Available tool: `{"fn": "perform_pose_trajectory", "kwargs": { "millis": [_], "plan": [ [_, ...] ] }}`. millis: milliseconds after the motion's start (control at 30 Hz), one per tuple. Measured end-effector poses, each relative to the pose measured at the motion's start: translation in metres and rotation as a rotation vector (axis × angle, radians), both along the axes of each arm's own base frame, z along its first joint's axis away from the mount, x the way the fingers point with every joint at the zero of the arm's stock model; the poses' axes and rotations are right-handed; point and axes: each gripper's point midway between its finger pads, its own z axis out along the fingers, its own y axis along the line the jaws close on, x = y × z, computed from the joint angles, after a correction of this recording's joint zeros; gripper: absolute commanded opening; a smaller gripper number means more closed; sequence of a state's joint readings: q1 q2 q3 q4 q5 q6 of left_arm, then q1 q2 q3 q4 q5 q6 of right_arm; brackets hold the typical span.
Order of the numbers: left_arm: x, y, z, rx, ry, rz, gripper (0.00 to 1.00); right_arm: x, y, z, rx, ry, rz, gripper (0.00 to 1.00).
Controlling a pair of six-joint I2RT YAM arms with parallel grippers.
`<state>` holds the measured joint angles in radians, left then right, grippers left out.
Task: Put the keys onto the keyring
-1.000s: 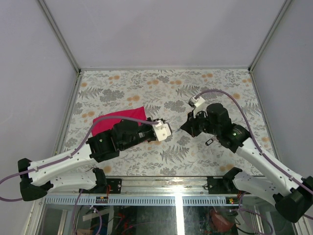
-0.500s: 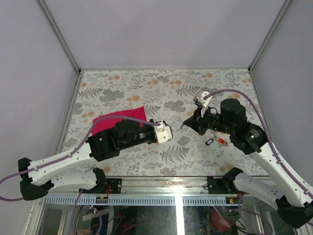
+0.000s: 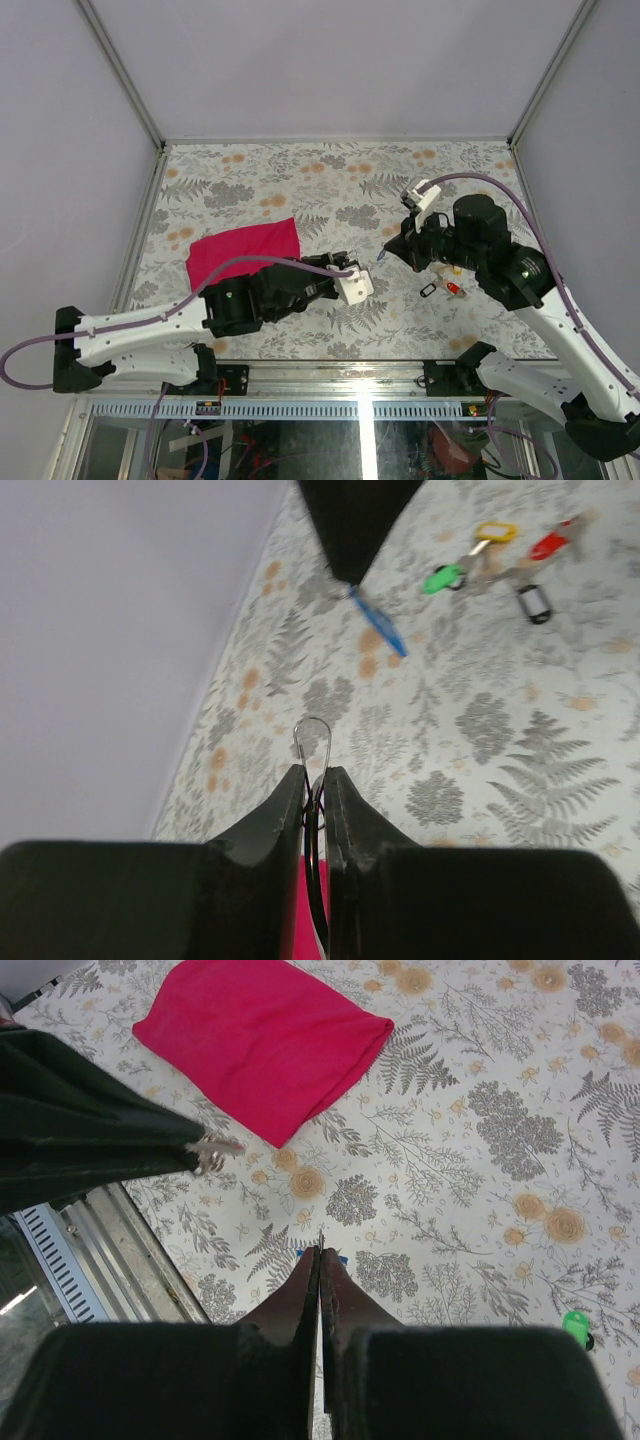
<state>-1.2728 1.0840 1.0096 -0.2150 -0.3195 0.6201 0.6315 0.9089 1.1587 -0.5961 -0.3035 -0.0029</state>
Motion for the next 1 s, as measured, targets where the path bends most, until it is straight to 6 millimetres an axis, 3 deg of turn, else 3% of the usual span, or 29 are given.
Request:
{"fn": "perform_pose_trajectory", "kwargs": {
  "millis": [233, 433, 533, 733, 1000],
  "plan": [
    [0.032, 0.015, -0.017, 0.041, -0.183, 0.173, 0.0, -0.003, -0.006, 0.014, 0.008, 0.01, -0.033, 0.0],
    [0.04, 0.029, -0.039, 0.15, -0.414, 0.18, 0.0, -0.004, -0.006, 0.016, 0.012, 0.022, -0.035, 0.0],
    [0.039, 0.035, -0.032, 0.163, -0.496, 0.17, 0.0, -0.003, -0.002, 0.013, 0.013, 0.039, -0.027, 0.0],
    [0.038, 0.042, 0.008, 0.144, -0.66, 0.185, 0.0, 0.003, 0.014, 0.011, 0.031, 0.089, 0.008, 0.0],
    [0.041, 0.043, -0.01, 0.331, -0.812, 0.162, 0.0, 0.01, 0.039, 0.026, 0.098, 0.102, 0.084, 0.0]
  ]
}}
